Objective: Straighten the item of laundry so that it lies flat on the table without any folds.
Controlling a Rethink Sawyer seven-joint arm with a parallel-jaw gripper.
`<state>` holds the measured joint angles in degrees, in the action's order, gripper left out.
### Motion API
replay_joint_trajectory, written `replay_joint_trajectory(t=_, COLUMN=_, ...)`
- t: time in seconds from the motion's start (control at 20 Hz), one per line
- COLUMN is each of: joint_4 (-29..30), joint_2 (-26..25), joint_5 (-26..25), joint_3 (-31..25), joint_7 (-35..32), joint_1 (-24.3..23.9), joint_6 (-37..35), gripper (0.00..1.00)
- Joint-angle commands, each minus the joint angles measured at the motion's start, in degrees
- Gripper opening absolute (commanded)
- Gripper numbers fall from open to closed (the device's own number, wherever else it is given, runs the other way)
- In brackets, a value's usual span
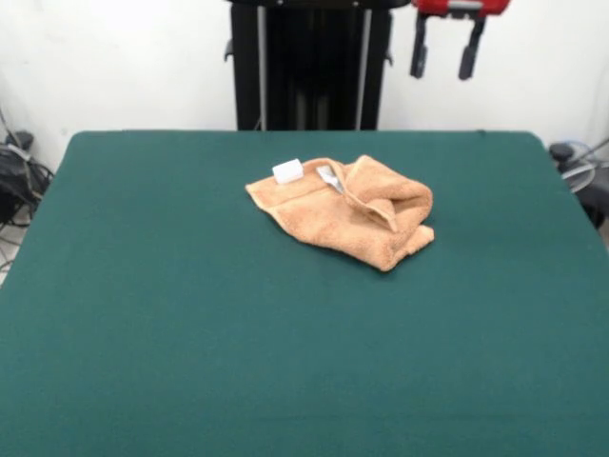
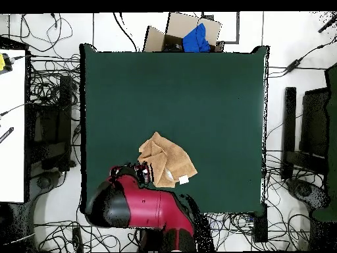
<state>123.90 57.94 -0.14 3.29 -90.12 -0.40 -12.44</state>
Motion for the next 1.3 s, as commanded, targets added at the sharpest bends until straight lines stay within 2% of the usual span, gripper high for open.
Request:
replay_joint_trajectory(t=0.05, joint_4=0.53, joint_2=-6.65, joint_5=-0.64, joint_3=1.41, joint_7=-11.62, joint_1=-0.73, joint_6=4.08, gripper=1.00)
replay_joint_trajectory(t=0.6, joint_4=-0.25, joint_2=-11.36, joint_5=-1.25, joint_3=2.69, joint_7=-10.85, joint_1=-0.83, joint_6=9.62, gripper=1.00)
replay_joint_trajectory(t=0.85, joint_4=-0.80, joint_2=-17.15, joint_5=-2.71, joint_3=-0.01, joint_7=-10.23, joint_1=-5.09, joint_6=16.20, gripper=1.00)
replay_joint_trajectory(t=1.3, joint_4=-1.80, joint_2=-19.64, joint_5=-1.50, joint_3=0.78, joint_7=-10.19, joint_1=-3.89, joint_6=18.29, gripper=1.00)
